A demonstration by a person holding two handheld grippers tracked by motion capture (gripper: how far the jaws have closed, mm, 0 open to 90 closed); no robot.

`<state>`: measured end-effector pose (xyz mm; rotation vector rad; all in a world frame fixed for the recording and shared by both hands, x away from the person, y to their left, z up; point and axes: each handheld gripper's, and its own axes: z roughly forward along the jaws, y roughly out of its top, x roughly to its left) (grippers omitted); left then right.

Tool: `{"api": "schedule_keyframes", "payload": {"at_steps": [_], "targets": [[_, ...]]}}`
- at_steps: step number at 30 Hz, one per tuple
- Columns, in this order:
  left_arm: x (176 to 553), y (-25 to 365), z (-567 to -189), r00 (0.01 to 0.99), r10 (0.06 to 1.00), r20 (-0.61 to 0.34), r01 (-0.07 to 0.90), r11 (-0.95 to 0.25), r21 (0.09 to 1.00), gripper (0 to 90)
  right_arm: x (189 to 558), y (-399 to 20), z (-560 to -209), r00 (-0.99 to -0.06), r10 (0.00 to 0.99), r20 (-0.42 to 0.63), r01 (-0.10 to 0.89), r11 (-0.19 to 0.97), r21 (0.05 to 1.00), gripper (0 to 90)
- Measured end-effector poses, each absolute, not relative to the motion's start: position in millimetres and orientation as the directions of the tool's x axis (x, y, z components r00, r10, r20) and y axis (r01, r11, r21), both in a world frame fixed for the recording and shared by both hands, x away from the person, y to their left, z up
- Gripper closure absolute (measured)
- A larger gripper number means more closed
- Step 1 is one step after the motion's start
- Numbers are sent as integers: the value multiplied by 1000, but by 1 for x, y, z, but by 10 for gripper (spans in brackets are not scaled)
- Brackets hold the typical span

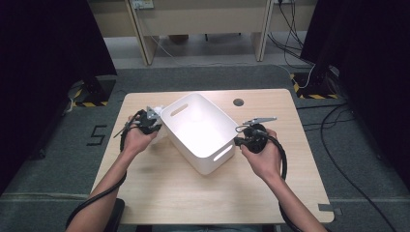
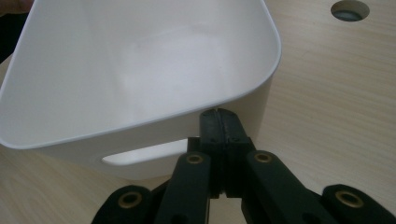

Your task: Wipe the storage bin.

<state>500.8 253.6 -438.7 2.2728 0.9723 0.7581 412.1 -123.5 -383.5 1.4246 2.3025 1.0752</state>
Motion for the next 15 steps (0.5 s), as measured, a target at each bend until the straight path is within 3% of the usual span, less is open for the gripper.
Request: {"api": "schedule_keyframes", "payload": {"at_steps": [7,15], "targets": [[494,256,-438,610,737,292,415,-611,675,784,434,-123,-388,-460,874,155,689,242,683,900],[467,252,-435,630,725,279,395,-608,689,784,470,-119,-394,-340,926,165,731,150,665,846]]}}
